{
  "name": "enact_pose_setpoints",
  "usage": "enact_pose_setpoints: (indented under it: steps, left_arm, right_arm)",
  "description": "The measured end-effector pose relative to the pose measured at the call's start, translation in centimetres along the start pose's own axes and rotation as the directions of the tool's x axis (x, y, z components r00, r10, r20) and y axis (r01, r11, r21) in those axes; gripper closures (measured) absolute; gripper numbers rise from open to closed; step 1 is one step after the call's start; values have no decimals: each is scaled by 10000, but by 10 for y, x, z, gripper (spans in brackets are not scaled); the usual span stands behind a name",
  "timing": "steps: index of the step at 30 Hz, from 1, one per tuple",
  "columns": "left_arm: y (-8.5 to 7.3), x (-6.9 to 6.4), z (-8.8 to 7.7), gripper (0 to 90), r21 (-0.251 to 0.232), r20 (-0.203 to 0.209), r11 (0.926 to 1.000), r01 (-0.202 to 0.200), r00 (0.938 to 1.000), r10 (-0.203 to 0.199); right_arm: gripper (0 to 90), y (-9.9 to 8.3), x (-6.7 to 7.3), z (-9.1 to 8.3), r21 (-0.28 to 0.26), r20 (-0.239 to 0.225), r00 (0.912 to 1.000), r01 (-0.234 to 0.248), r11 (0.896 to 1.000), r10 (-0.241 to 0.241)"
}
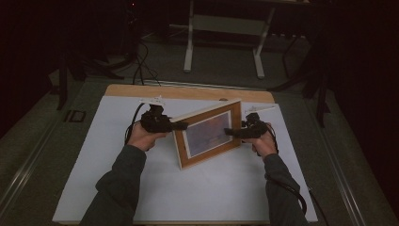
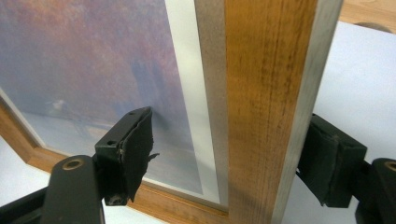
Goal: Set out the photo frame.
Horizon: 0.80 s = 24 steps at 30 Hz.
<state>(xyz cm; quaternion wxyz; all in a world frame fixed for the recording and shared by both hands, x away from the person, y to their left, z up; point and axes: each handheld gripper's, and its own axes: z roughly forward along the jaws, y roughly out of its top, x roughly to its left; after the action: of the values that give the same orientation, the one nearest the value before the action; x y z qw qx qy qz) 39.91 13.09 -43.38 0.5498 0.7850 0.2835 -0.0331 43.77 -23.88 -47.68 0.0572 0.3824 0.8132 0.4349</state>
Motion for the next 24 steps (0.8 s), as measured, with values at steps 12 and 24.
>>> enact_pose_setpoints:
  steps: [12,24]
  left_arm:
    - [1,2,0,763,-25,-89,10000,-54,9999,54]
    - [0,5,-1,767,-212,-265,9997,-81,9996,76]
  right_arm:
    - [232,-2,-4,4,-46,-375,9993,-33,10000,31]
    - [328,-8,-3,-2,-80,-393,9992,57,10000,-60]
